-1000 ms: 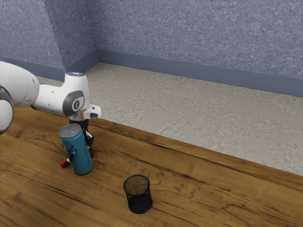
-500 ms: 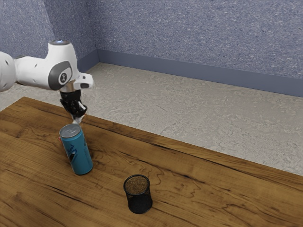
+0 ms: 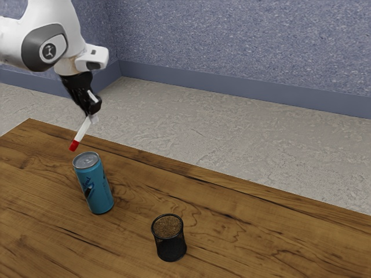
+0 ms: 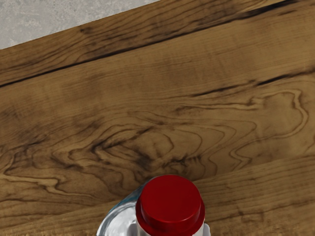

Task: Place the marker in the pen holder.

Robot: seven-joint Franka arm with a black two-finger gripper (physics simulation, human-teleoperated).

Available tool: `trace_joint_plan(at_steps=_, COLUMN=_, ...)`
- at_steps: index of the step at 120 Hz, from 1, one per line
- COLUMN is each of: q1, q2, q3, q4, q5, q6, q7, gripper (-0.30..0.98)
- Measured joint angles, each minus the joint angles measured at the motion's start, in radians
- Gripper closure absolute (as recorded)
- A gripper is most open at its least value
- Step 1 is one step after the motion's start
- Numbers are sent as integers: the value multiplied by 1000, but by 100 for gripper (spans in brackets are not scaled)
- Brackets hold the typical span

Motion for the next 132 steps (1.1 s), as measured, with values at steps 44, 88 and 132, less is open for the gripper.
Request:
trace_joint_plan(at_steps=44, q1=-140, q2=-32, q3=-50, q4=-136, q5=-7, q6=-36, q7=-12, gripper=77)
trace_joint_plan(at_steps=88, q1=-263, q2=-17, q3=-84, q4=-183, q5=-76, q6=-43, q7=-53, gripper=77)
trace_joint_plan(at_steps=132, q1=-338, q2=184, q3=-84, q4=-13, q5=-96, q6=-40, q7=-87, gripper=77)
